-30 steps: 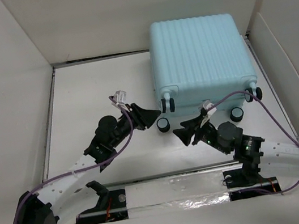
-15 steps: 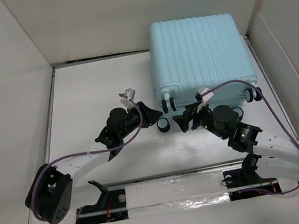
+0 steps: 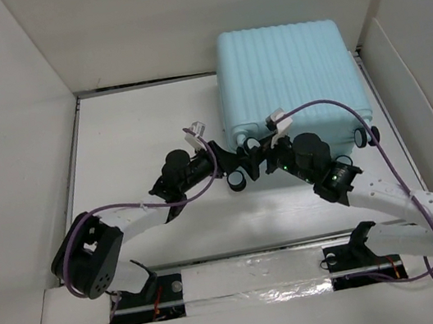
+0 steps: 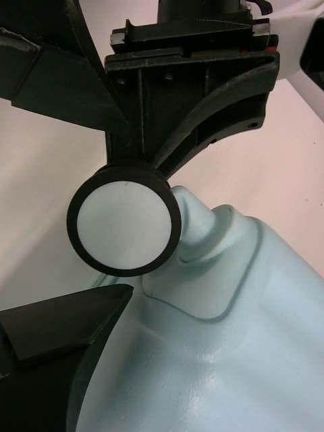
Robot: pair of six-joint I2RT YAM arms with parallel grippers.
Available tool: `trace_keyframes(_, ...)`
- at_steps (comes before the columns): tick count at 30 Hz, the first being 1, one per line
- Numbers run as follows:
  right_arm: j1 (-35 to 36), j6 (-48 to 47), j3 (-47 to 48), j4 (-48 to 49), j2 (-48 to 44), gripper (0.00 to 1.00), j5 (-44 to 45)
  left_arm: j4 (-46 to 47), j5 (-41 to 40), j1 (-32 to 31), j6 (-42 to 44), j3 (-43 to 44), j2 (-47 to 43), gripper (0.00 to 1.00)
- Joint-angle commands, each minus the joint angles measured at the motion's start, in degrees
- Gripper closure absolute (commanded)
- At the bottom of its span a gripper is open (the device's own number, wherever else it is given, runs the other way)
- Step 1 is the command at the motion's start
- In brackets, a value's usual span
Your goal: Pack the luggage
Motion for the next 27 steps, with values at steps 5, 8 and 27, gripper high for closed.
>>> trace_keyframes(5,-1.4,1.6,3.0,7.8,3.5,0.00,-3.4,10.5,3.0,-2.0,-1.4,2.2,1.5,0.75)
trace_keyframes(8,-1.4,3.3,2.1,10.9,5.3,0.00,-1.5,11.9,3.4,-2.0,-1.7,1.5,1.7,0.75)
trace_keyframes(27,-2.6,8.1,-0.3,18.2,7.0,0.83,7.2,1.3,-6.7,-0.9,5.9,-1.3,-4.5,0.72)
